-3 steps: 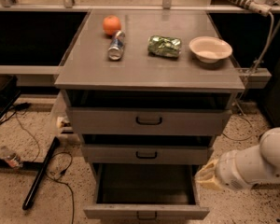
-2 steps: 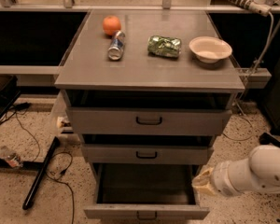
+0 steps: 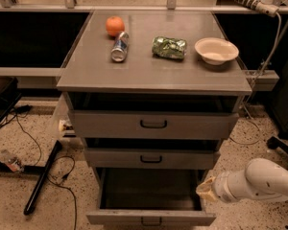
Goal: Close bottom drawer
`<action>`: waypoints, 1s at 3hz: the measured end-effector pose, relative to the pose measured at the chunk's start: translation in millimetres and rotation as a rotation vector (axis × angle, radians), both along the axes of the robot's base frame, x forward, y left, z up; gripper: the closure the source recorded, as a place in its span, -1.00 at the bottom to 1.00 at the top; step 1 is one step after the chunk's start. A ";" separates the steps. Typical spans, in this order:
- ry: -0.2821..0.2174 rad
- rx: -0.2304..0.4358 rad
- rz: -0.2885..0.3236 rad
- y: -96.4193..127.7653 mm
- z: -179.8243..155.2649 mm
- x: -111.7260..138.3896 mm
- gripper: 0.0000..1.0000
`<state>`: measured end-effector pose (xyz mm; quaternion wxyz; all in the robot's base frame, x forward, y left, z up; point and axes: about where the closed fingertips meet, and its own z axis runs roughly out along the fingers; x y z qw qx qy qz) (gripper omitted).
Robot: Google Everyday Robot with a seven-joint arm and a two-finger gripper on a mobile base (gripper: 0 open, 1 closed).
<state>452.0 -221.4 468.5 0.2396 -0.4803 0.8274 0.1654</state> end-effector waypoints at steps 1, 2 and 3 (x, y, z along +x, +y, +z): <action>-0.009 0.009 -0.002 3.7 -4.6 -2.6 1.00; -0.046 -0.007 0.018 16.0 -29.5 -8.0 1.00; -0.128 -0.012 0.008 19.2 -64.2 -2.1 1.00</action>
Offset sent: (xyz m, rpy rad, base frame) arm -0.0044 0.0238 -0.0589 -0.0469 -0.1282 0.0108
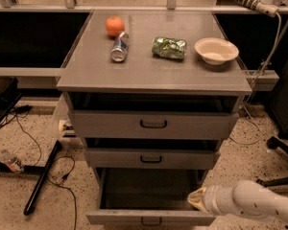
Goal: Close bottom drawer
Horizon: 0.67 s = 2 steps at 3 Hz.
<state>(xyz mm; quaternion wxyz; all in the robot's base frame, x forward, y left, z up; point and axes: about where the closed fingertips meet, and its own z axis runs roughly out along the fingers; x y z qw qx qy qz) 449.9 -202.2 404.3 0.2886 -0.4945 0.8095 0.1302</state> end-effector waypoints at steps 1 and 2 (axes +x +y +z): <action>-0.058 0.021 -0.012 -2.3 -38.8 6.4 1.00; -0.094 0.022 0.003 -7.8 -73.2 8.7 1.00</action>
Offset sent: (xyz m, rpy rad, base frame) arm 0.0122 -0.0177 -0.1126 0.0190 -0.1427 0.0156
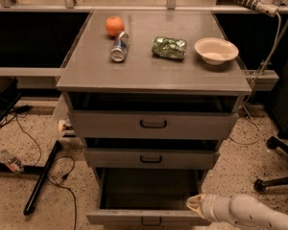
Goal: Close bottom drawer
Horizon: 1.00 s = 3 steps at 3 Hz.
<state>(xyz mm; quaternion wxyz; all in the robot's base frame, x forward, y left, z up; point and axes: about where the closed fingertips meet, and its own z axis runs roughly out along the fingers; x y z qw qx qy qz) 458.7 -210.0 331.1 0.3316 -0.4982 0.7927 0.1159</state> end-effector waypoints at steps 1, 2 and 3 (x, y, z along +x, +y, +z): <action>0.000 0.005 0.062 -10.4 -24.7 3.2 1.00; 0.075 0.044 0.143 -9.4 -50.5 -9.5 1.00; 0.140 0.064 0.208 -8.0 -68.9 -25.3 1.00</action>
Offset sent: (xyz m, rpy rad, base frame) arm -0.0241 -0.0142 -0.0778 0.0865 0.1608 0.2342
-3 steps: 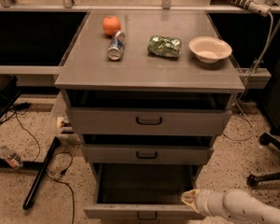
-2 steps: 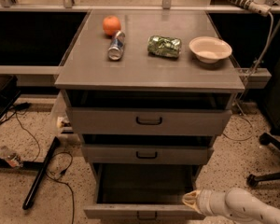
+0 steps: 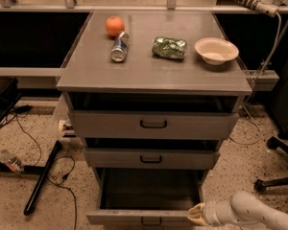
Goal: Close bottom drawer
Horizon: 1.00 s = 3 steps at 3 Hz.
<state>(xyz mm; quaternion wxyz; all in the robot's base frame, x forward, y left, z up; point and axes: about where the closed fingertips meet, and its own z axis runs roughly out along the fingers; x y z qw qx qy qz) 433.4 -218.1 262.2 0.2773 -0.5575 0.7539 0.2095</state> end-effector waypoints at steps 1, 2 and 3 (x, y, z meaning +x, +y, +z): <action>0.033 0.014 0.050 4.2 -5.4 -17.2 1.00; 0.062 0.016 0.097 15.0 -14.0 -28.4 1.00; 0.094 0.006 0.128 25.7 -27.3 -31.1 1.00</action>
Offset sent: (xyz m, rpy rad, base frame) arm -0.0396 0.0243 -0.0211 0.0141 0.0905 0.1521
